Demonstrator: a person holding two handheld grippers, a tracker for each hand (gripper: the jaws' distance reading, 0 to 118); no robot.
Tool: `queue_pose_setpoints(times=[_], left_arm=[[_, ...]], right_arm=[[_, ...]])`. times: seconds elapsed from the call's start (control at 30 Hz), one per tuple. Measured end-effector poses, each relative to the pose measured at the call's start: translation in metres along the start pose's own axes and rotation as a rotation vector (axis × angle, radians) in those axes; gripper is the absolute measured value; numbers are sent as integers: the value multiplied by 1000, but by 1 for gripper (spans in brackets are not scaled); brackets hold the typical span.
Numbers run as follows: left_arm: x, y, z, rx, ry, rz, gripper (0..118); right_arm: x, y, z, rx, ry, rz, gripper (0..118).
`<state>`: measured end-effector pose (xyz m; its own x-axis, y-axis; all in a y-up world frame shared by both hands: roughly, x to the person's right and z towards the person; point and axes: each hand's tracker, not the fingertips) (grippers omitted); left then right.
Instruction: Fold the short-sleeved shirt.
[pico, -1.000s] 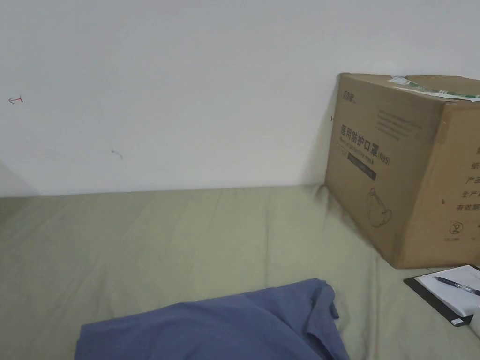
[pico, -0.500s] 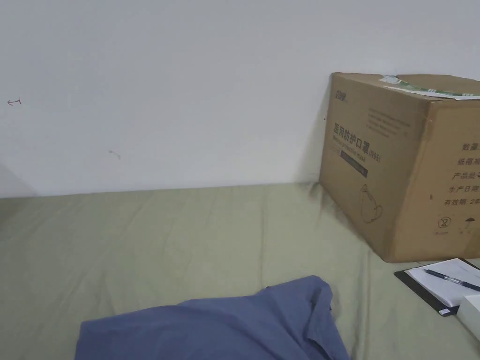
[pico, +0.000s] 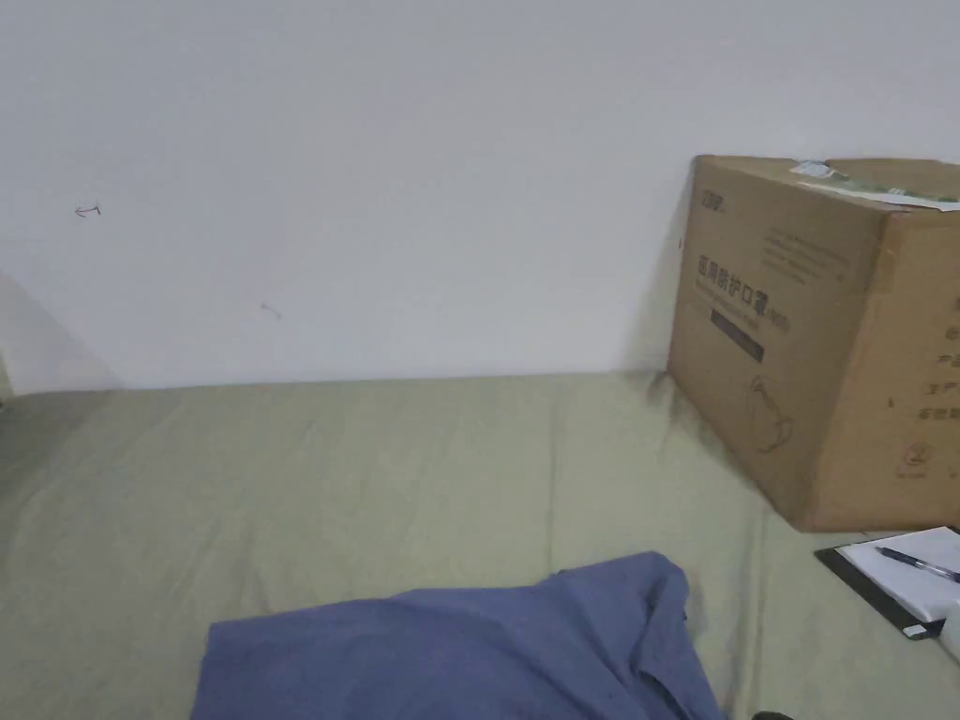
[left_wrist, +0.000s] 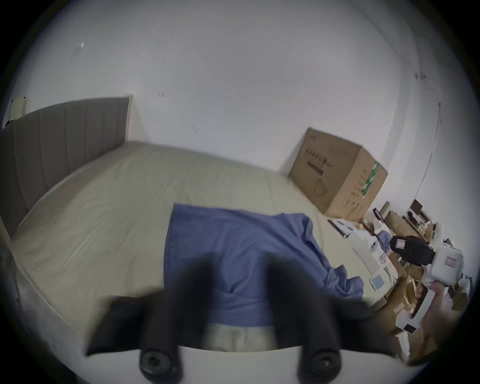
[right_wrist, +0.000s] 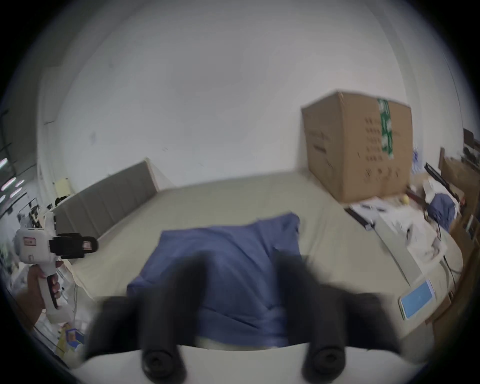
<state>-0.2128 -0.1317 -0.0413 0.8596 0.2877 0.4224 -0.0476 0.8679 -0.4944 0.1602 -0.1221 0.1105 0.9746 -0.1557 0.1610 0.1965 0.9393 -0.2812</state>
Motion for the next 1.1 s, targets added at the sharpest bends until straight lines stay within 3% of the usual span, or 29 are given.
queue_pose_setpoints(times=[0.03,0.13,0.27,0.5,0.53,0.57,0.6,0.63,0.87,0.93,1.03,1.1], left_arm=[[4,-4,0,5,60,-40,0],[2,0,-8,-35,29,-32,0],[-16,41,-47,-73,44,-77,0],[-97,124,-238,-420,166,-22,4],[-109,125,-268,-470,172,-19,23],[-122,124,-297,-510,163,7,73],[-132,120,-320,-545,157,24,109],[-142,114,-342,-563,192,44,117],[-181,84,-432,-695,259,78,113],[-186,70,-445,-765,273,41,112],[-175,63,-445,-730,278,-65,114],[-170,61,-441,-718,298,-55,105]], right_arm=[[-4,-3,-3,8,-36,23,0],[-10,2,-10,-13,86,-27,0],[-7,12,-21,-14,33,4,0],[9,20,-69,-73,42,10,0],[9,17,-79,-91,39,14,0],[9,14,-88,-109,35,16,0],[9,10,-96,-123,34,15,0],[12,9,-106,-141,35,8,0],[13,-13,-151,-232,74,-18,0],[15,-17,-161,-255,82,-11,0],[16,-23,-171,-277,75,-17,0],[16,-27,-173,-287,64,-41,0]])
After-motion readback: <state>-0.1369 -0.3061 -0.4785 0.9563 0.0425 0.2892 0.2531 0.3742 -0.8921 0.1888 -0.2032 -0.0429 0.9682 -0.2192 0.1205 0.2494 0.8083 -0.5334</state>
